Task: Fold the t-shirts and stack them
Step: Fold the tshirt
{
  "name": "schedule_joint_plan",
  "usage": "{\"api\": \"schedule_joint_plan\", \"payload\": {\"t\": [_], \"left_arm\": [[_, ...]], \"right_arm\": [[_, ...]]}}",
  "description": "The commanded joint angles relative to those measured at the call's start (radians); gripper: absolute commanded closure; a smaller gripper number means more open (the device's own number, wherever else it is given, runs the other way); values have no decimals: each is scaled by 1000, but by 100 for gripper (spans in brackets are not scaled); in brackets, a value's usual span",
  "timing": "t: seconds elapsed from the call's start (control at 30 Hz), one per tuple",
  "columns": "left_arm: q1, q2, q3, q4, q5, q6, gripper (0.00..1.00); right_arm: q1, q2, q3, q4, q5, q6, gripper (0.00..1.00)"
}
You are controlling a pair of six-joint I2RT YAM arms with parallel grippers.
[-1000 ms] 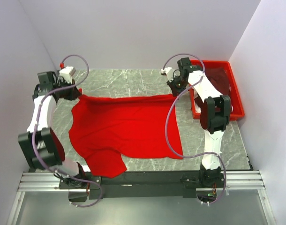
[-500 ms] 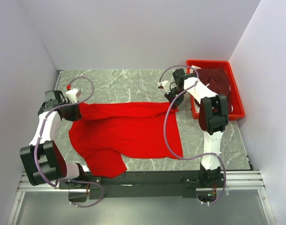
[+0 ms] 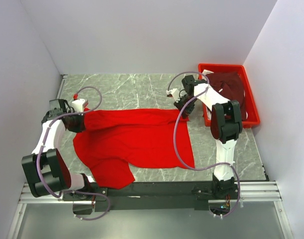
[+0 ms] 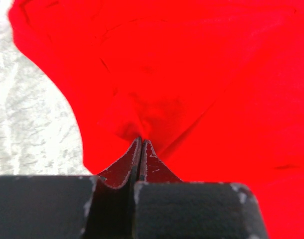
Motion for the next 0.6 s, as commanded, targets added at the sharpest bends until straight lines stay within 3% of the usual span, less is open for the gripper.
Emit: {"api": "schedule_joint_plan", "payload": {"t": [0.0,0.13,0.17,0.2,0.23,0.27,0.37,0.57], "left_arm": [[17,-31,66,-27,10,58,100],[21,-23,72,-125,59,175,100],[21,1,90,-181,72,277,100],[22,15,104,-258,90,317,98],[25,29,118,-278,92,334,90],[45,56,156,-290,117,344,72],[80,133,280,-275,194,263,56],[93,397,527,-130,217,-99,48]], "right_arm": [[5,-78,-11,-33,3,-21,100],[14,-83,-46,-45,0,-33,100],[15,-81,-51,-56,2,-50,100],[21,-77,-47,-68,0,-53,95],[21,-76,-40,-93,-6,-53,88],[21,-70,-13,-103,-8,-50,76],[18,-69,67,-148,-21,-44,54],[14,8,252,-162,-41,39,55]]}}
